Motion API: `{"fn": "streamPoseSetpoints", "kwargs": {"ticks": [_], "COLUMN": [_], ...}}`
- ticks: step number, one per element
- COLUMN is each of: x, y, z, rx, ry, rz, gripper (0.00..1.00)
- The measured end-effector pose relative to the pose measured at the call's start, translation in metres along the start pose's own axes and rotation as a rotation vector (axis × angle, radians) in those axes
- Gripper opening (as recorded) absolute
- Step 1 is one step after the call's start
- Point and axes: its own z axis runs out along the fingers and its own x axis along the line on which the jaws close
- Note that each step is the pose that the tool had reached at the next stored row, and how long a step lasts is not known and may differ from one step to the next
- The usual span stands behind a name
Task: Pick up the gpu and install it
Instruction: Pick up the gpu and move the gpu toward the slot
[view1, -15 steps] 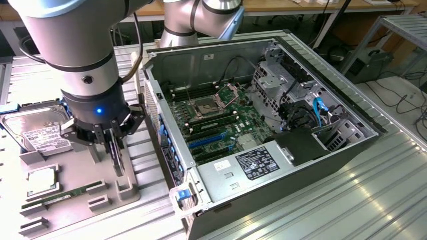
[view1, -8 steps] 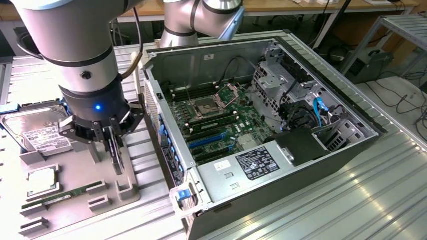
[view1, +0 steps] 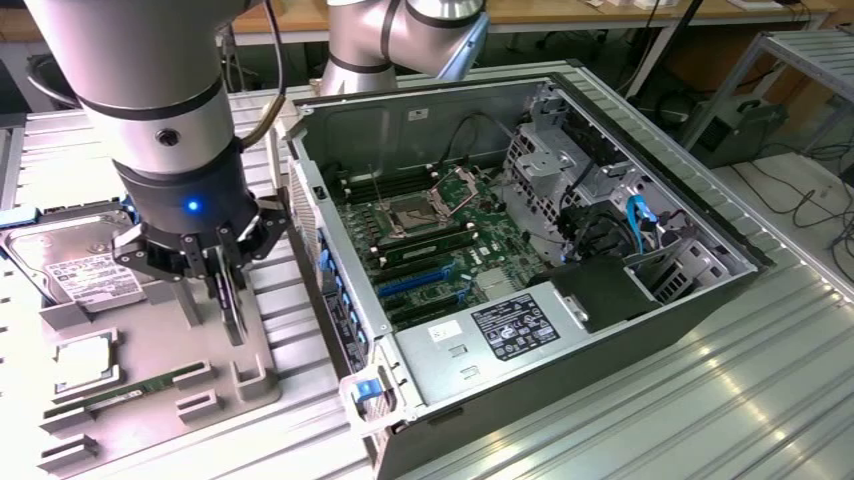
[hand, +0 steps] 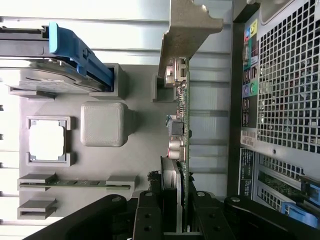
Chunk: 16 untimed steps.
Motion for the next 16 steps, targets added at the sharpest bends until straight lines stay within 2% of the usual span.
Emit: {"fn": "streamPoseSetpoints", "kwargs": {"ticks": [16], "x": [0.0], "y": [0.0012], "z": [-0.0267], "rx": [0.0], "ry": [0.0], "rz": [0.0], "gripper": [0.28]}}
